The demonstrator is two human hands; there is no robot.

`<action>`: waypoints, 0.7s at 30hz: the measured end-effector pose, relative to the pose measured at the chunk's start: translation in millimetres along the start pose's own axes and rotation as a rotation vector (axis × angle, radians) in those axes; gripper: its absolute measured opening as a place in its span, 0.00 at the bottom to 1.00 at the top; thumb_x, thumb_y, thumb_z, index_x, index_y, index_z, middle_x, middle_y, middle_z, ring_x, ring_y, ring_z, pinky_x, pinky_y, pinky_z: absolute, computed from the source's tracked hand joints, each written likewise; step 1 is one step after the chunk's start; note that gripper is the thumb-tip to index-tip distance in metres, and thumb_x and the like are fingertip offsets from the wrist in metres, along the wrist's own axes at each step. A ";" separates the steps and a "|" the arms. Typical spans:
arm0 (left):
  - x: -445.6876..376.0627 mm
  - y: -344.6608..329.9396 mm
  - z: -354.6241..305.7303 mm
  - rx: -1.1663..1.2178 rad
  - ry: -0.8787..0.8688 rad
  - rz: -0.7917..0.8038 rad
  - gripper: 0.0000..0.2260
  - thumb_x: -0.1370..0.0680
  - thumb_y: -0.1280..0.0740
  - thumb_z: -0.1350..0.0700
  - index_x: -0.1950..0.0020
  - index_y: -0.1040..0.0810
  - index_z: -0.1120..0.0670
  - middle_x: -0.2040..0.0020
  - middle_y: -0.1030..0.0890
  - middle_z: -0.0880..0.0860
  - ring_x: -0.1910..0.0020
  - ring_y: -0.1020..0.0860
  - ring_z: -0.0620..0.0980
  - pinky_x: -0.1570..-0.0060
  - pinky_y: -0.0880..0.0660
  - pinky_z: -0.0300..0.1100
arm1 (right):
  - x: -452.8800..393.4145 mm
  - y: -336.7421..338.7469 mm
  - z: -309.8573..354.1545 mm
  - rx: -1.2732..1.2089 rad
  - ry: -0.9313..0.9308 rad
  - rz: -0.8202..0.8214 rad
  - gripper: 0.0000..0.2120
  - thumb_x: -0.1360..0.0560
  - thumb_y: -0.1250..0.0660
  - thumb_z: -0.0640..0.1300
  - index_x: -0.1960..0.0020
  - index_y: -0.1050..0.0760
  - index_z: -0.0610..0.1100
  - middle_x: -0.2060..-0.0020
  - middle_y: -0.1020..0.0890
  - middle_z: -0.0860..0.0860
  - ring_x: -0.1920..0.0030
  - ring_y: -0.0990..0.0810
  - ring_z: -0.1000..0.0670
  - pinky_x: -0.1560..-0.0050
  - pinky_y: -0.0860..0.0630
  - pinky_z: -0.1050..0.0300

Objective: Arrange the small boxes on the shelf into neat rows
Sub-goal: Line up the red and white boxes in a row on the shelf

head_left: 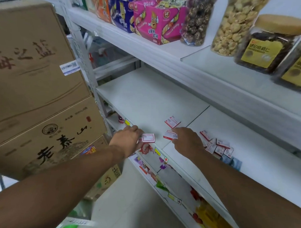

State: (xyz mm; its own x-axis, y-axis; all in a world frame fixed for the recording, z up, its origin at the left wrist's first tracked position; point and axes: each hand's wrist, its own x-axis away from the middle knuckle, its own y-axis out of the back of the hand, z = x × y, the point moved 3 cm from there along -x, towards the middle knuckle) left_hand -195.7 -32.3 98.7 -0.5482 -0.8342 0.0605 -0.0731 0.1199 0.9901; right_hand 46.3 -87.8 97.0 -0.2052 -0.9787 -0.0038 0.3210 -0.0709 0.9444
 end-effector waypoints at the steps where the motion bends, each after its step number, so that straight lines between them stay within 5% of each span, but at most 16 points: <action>1: -7.2 0.5 6.8 -0.002 -0.023 0.002 0.14 0.17 0.35 0.44 0.33 0.24 0.46 0.41 0.24 0.48 0.38 0.25 0.52 0.44 0.21 0.54 | -4.4 -1.2 3.1 0.009 -0.018 -0.005 0.25 0.23 0.24 0.48 0.28 0.23 0.49 0.33 0.17 0.49 0.39 0.16 0.45 0.43 0.19 0.50; 13: -71.0 -11.7 46.5 -0.006 -0.250 0.084 0.18 0.16 0.35 0.47 0.27 0.25 0.50 0.38 0.23 0.51 0.38 0.25 0.54 0.43 0.22 0.53 | -34.7 -16.0 18.3 0.021 -0.187 0.082 0.21 0.19 0.32 0.48 0.27 0.25 0.53 0.33 0.20 0.50 0.36 0.21 0.47 0.37 0.22 0.49; 21: -99.9 -25.8 44.8 0.007 -0.234 0.086 0.19 0.17 0.33 0.46 0.27 0.25 0.49 0.37 0.23 0.50 0.38 0.25 0.53 0.44 0.22 0.52 | -65.0 -24.0 -6.1 0.006 -0.210 0.109 0.21 0.20 0.32 0.48 0.27 0.24 0.52 0.33 0.19 0.49 0.38 0.19 0.46 0.39 0.20 0.48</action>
State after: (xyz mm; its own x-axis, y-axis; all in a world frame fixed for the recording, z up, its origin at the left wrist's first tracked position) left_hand -176.3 72.0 61.3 -0.7305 -0.6735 0.1131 -0.0230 0.1898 0.9816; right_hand 57.6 -23.6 72.6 -0.3578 -0.9190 0.1659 0.3465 0.0343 0.9374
